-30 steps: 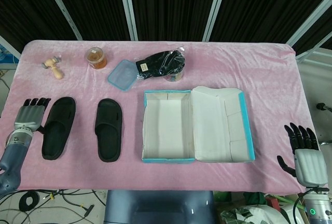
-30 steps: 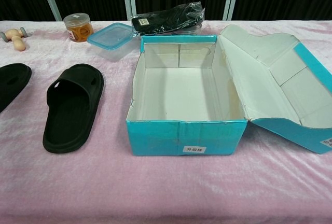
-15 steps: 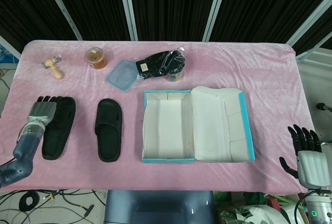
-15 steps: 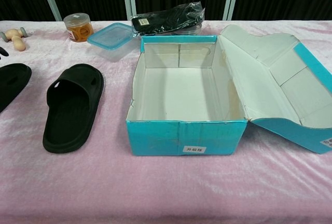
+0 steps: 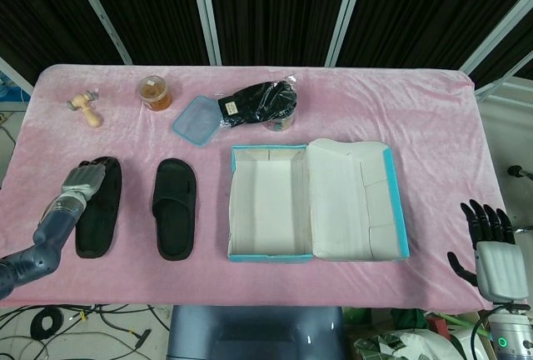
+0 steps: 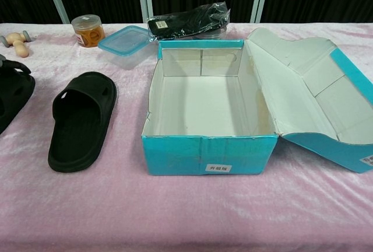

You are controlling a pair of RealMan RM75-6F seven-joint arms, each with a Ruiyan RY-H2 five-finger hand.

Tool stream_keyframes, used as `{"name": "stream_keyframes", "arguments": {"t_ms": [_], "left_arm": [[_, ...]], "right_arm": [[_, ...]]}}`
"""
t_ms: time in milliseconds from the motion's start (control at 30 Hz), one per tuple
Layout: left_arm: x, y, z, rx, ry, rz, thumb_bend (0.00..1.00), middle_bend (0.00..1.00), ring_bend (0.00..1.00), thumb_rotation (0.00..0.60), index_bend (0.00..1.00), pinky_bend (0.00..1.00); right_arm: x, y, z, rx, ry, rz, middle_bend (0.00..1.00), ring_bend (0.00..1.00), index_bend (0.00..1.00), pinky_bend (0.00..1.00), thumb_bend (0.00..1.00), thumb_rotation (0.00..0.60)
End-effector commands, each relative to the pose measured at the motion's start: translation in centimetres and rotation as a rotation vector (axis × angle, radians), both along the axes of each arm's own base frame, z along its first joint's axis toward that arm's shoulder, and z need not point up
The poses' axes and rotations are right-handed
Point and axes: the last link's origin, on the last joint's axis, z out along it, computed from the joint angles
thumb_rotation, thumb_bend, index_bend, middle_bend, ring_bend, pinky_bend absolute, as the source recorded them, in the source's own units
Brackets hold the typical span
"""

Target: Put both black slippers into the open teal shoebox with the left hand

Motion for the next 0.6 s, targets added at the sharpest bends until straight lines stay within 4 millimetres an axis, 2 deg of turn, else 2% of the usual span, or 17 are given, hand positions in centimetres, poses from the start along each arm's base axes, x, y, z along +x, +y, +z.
{"name": "stream_keyframes", "arguments": {"t_ms": [33, 133, 467, 600], "left_arm": [[0.4, 0.4, -0.1, 0.031, -0.058, -0.011, 0.00, 0.32, 0.27, 0.600, 0.10, 0.12], [0.6, 0.2, 0.9, 0.108, -0.139, -0.019, 0.00, 0.40, 0.36, 0.600, 0.15, 0.20], [1.1, -1.9, 4.8, 0.245, -0.400, -0.066, 0.00, 0.43, 0.38, 0.600, 0.21, 0.26], [2.7, -2.4, 6.0, 0.300, -0.577, -0.098, 0.00, 0.45, 0.40, 0.600, 0.22, 0.29]], "right_arm": [[0.0, 0.1, 0.1, -0.003, 0.001, -0.002, 0.04, 0.00, 0.00, 0.04, 0.20, 0.600], [-0.1, 0.3, 0.2, -0.008, 0.002, -0.010, 0.04, 0.00, 0.00, 0.04, 0.20, 0.600], [0.0, 0.2, 0.0, 0.005, -0.001, 0.002, 0.04, 0.00, 0.00, 0.04, 0.20, 0.600], [-0.1, 0.1, 0.0, 0.007, -0.003, 0.006, 0.04, 0.00, 0.00, 0.04, 0.20, 0.600]]}}
